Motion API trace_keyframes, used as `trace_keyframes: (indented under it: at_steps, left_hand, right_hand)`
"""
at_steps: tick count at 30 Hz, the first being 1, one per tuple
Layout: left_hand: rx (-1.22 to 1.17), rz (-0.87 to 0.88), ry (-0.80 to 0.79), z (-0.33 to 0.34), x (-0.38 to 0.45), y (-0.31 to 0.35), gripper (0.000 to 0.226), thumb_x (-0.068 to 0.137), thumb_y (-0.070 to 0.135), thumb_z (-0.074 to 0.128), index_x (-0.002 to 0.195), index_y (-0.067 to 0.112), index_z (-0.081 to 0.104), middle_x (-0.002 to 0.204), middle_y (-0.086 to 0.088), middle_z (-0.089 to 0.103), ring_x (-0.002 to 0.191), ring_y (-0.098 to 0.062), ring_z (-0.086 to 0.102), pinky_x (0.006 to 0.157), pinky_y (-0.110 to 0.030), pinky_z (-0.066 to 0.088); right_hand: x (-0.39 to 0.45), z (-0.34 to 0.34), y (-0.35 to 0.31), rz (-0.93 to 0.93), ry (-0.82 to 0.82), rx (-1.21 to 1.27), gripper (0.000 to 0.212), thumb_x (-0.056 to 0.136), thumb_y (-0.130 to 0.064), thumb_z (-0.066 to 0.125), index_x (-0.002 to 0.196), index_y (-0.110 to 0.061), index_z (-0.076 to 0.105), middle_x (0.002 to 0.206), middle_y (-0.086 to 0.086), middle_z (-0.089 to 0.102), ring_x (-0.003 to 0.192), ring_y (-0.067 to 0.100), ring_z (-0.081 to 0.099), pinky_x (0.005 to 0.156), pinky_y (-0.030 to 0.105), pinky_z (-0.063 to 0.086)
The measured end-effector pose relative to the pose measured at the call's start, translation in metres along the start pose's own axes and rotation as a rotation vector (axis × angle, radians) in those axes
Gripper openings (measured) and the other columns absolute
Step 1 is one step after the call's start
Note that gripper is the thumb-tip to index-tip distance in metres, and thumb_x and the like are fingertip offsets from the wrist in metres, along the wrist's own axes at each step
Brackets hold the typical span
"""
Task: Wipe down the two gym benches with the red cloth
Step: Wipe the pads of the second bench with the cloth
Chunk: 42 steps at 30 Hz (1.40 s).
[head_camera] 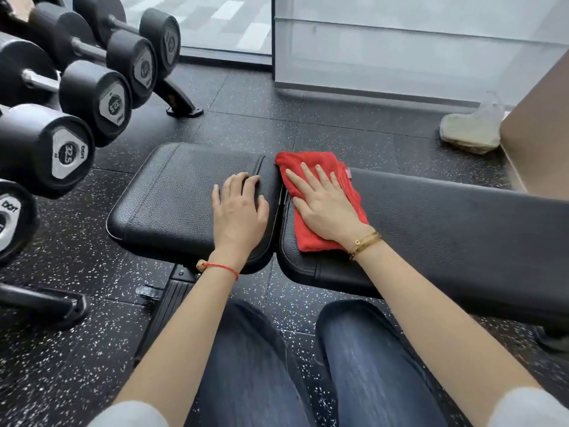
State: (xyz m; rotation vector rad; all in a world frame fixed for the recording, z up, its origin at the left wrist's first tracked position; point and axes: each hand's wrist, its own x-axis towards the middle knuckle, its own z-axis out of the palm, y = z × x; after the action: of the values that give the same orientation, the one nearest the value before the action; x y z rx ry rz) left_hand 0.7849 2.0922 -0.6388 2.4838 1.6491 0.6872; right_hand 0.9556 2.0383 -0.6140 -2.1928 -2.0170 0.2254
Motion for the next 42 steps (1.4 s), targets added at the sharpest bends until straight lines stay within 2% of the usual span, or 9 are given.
trace_keyframes:
  at_steps: [6, 12, 16, 20, 23, 26, 32, 37, 42]
  left_hand:
    - [-0.025, -0.003, 0.016, -0.001, 0.000, 0.000, 0.041, 0.093, 0.031, 0.048, 0.133, 0.020, 0.052, 0.141, -0.002, 0.049, 0.135, -0.024, 0.040, 0.119, -0.047, 0.021]
    - [-0.006, -0.015, 0.030, -0.002, 0.000, 0.004, 0.040, 0.091, 0.030, 0.048, 0.130, 0.020, 0.053, 0.138, -0.003, 0.050, 0.132, -0.025, 0.042, 0.117, -0.049, 0.024]
    - [0.012, -0.015, 0.033, -0.003, 0.000, 0.008, 0.040, 0.090, 0.029, 0.048, 0.128, 0.018, 0.054, 0.136, -0.005, 0.052, 0.131, -0.026, 0.043, 0.115, -0.050, 0.026]
    - [0.018, -0.024, 0.000, -0.003, 0.000, 0.012, 0.042, 0.092, 0.026, 0.049, 0.133, 0.016, 0.053, 0.141, -0.006, 0.050, 0.135, -0.026, 0.041, 0.117, -0.051, 0.022]
    - [0.019, -0.069, -0.036, -0.003, -0.002, 0.015, 0.042, 0.096, 0.022, 0.047, 0.137, 0.014, 0.051, 0.147, -0.006, 0.047, 0.141, -0.024, 0.036, 0.119, -0.052, 0.018]
    - [-0.099, -0.115, -0.036, -0.005, -0.008, 0.039, 0.040, 0.096, 0.017, 0.046, 0.135, 0.015, 0.052, 0.144, -0.005, 0.049, 0.139, -0.023, 0.038, 0.119, -0.053, 0.018]
    - [-0.215, 0.060, -0.050, 0.008, -0.028, 0.127, 0.039, 0.095, 0.020, 0.046, 0.134, 0.016, 0.054, 0.139, -0.001, 0.053, 0.133, -0.018, 0.044, 0.116, -0.047, 0.026]
    - [-0.173, 0.083, -0.119, 0.028, -0.041, 0.166, 0.041, 0.097, 0.025, 0.044, 0.138, 0.019, 0.049, 0.147, 0.001, 0.045, 0.144, -0.019, 0.031, 0.120, -0.052, 0.015]
    - [-0.088, 0.058, -0.119, 0.039, -0.045, 0.175, 0.042, 0.097, 0.030, 0.043, 0.137, 0.021, 0.049, 0.151, -0.002, 0.041, 0.146, -0.025, 0.026, 0.120, -0.056, 0.012]
  right_hand:
    - [-0.062, -0.001, 0.035, -0.021, 0.057, 0.028, 0.057, 0.101, -0.039, 0.033, 0.154, -0.039, 0.011, 0.164, -0.002, 0.009, 0.151, 0.024, 0.005, 0.123, 0.039, 0.000]
    - [-0.017, -0.015, 0.065, 0.172, 0.054, -0.016, 0.057, 0.103, -0.037, 0.031, 0.155, -0.034, 0.009, 0.164, 0.006, 0.005, 0.151, 0.028, 0.004, 0.122, 0.043, -0.001]
    - [-0.010, -0.012, 0.047, 0.106, 0.023, 0.000, 0.058, 0.103, -0.036, 0.031, 0.155, -0.032, 0.007, 0.164, 0.007, 0.003, 0.151, 0.028, 0.001, 0.122, 0.044, -0.002]
    - [-0.065, -0.007, 0.045, -0.040, 0.053, -0.012, 0.058, 0.102, -0.036, 0.033, 0.155, -0.033, 0.010, 0.164, 0.003, 0.007, 0.151, 0.027, 0.005, 0.122, 0.043, 0.001]
    - [-0.105, -0.006, 0.067, -0.018, 0.079, -0.008, 0.058, 0.101, -0.035, 0.036, 0.155, -0.034, 0.014, 0.163, 0.001, 0.011, 0.151, 0.025, 0.008, 0.123, 0.041, 0.003]
    - [-0.109, -0.014, 0.101, 0.101, 0.075, 0.007, 0.058, 0.101, -0.033, 0.036, 0.155, -0.034, 0.014, 0.163, 0.003, 0.011, 0.151, 0.026, 0.007, 0.123, 0.041, 0.002]
    - [-0.075, -0.027, 0.107, 0.190, 0.046, -0.003, 0.058, 0.103, -0.034, 0.032, 0.156, -0.031, 0.008, 0.164, 0.007, 0.002, 0.151, 0.029, 0.001, 0.122, 0.044, -0.001]
    - [-0.140, -0.021, 0.115, 0.094, 0.068, -0.036, 0.060, 0.101, -0.035, 0.035, 0.155, -0.033, 0.009, 0.164, 0.004, 0.005, 0.151, 0.027, 0.004, 0.122, 0.041, 0.001]
    - [-0.192, -0.027, 0.168, 0.181, 0.090, -0.021, 0.060, 0.101, -0.034, 0.037, 0.155, -0.036, 0.011, 0.164, 0.000, 0.007, 0.151, 0.025, 0.006, 0.122, 0.038, 0.001]
